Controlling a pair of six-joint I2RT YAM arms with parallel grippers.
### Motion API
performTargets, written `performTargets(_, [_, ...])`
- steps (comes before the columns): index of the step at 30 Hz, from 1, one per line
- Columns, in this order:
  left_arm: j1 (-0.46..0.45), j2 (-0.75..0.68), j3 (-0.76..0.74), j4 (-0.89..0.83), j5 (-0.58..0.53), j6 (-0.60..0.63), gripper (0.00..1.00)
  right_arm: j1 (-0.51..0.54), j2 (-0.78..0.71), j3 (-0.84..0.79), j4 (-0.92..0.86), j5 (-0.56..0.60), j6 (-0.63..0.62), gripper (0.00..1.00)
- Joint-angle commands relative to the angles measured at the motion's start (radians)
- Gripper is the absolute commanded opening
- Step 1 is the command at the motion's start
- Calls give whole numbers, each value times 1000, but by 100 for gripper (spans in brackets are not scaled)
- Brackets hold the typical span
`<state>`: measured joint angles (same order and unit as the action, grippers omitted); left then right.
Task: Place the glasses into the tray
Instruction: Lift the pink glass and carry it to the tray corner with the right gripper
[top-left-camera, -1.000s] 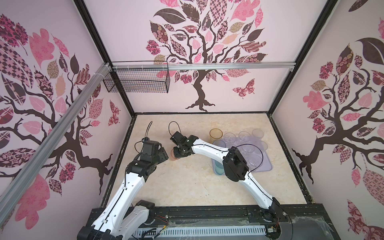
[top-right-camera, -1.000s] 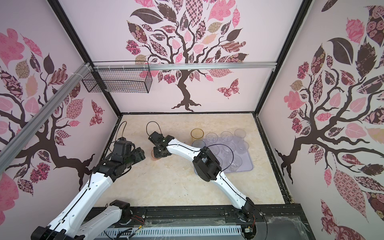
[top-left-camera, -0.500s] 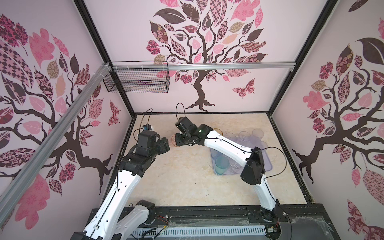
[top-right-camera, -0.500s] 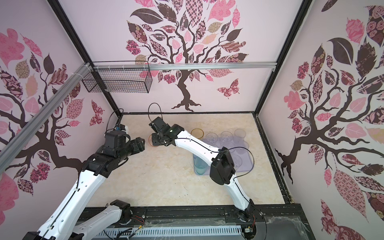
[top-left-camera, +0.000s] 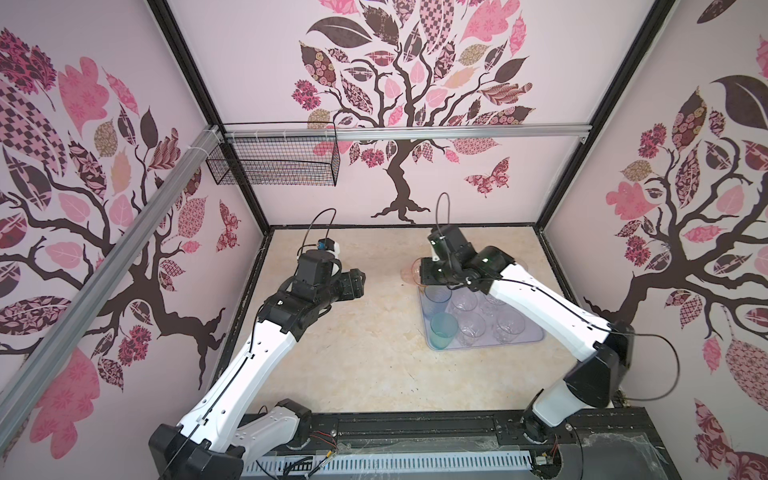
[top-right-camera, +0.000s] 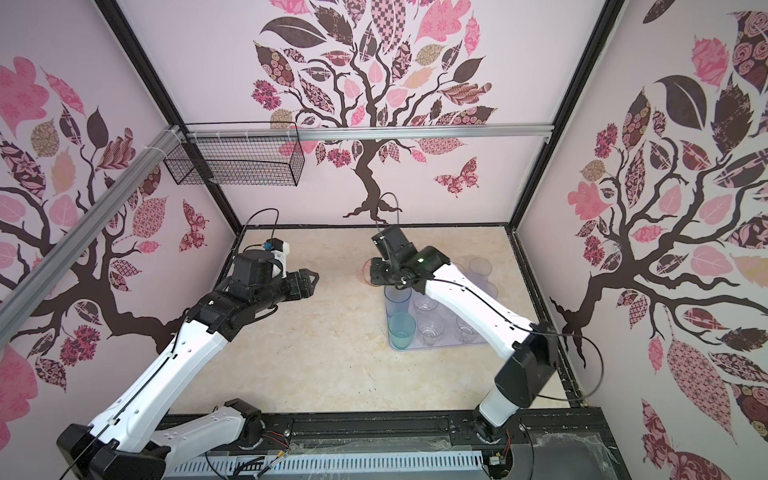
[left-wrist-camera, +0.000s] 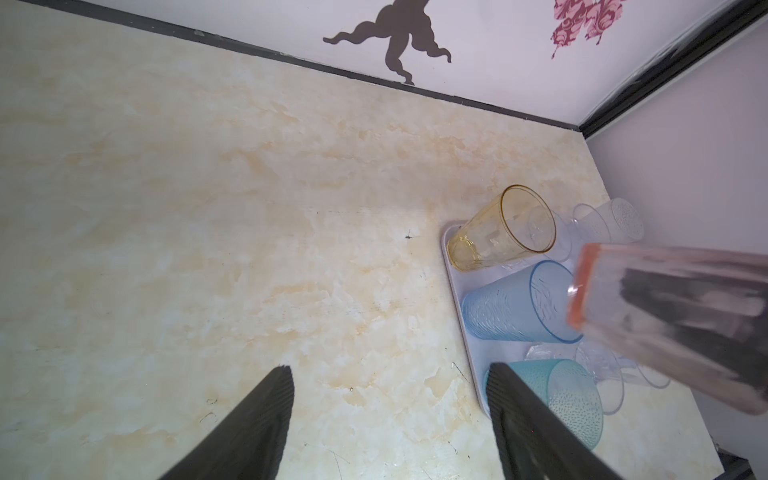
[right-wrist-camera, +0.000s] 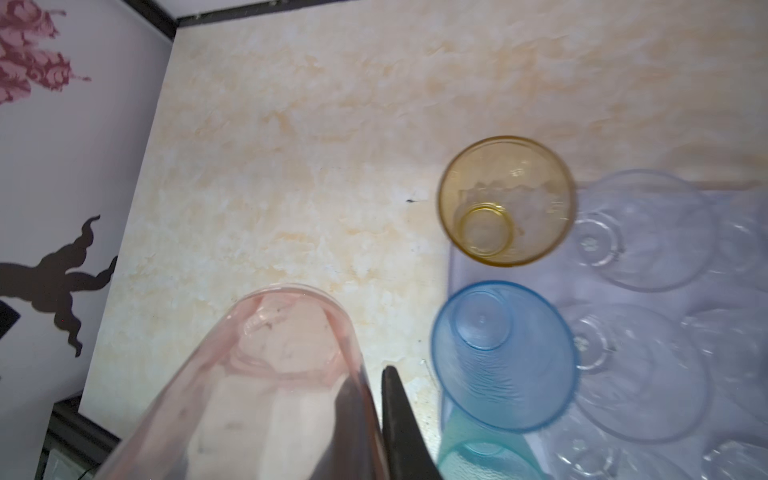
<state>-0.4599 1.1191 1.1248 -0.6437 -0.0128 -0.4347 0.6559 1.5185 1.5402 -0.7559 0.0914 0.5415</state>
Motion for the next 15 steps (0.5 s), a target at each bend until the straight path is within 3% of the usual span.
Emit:
performTargets(1, [-86, 46, 39, 73, -45, 42, 77, -94, -152, -64, -52, 21, -7, 1])
performTargets(8, [-280, 173, 33, 170, -116, 86, 77, -435, -308, -165, -130, -5, -56, 0])
performTargets(12, [-312, 219, 16, 198, -105, 84, 77, -644, -352, -265, -125, 6, -28, 0])
performTargets(15, [-312, 219, -20, 223, -104, 83, 77, -815, -446, -428, -54, 27, 52, 0])
